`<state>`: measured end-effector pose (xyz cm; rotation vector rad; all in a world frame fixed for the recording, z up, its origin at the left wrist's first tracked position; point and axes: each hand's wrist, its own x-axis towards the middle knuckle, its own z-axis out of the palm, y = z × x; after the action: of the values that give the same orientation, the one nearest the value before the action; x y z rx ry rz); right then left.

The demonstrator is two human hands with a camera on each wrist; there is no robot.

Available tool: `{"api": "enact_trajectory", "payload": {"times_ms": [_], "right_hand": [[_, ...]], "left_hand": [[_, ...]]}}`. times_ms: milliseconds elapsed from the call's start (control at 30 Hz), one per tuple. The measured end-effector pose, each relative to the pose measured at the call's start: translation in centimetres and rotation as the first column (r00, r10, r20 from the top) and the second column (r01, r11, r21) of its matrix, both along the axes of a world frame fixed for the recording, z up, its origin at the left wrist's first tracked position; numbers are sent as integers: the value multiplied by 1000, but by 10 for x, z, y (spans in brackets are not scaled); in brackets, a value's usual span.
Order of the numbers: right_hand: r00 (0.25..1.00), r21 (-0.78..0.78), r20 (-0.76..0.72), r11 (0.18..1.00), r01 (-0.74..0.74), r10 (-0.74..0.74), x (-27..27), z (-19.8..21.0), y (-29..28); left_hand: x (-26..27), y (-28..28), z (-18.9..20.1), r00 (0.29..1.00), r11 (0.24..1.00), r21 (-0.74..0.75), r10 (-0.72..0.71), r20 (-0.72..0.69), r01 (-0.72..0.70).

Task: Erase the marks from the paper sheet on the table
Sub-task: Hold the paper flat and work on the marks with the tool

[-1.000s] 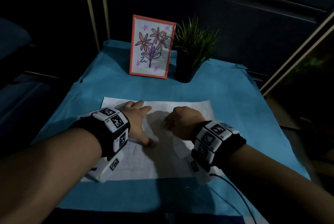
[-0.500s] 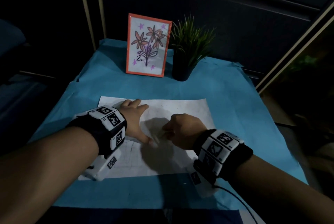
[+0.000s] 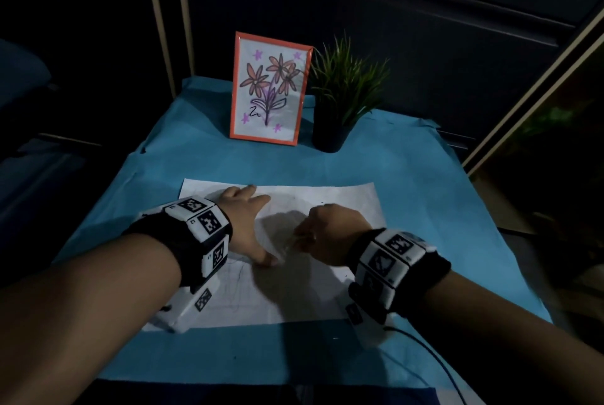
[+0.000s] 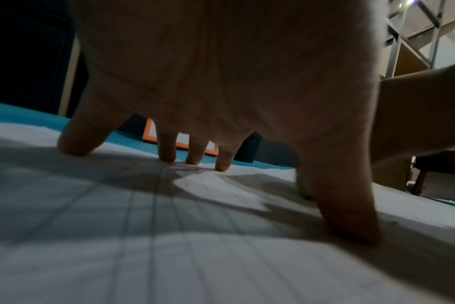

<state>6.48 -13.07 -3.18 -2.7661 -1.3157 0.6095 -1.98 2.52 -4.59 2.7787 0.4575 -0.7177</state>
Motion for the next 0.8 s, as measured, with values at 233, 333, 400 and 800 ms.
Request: {"api": "enact_trajectory", "payload": {"times_ms": [233, 333, 400, 800], "right_hand": [[1000, 20, 2, 1000, -8, 8, -3, -3, 2], [998, 29, -21, 998, -51, 52, -10, -8, -8], [1000, 40, -10, 999, -23, 23, -4, -5, -2], [994, 45, 39, 993, -108, 106, -7, -8, -5]], "left_hand": [[0, -2, 0, 1000, 1000, 11, -4, 9, 3], [1, 0, -1, 1000, 1000, -1, -5, -10, 5], [0, 1, -3, 1000, 1000, -6, -5, -19, 4], [-3, 1, -7, 1000, 999, -30, 28, -2, -28]]}}
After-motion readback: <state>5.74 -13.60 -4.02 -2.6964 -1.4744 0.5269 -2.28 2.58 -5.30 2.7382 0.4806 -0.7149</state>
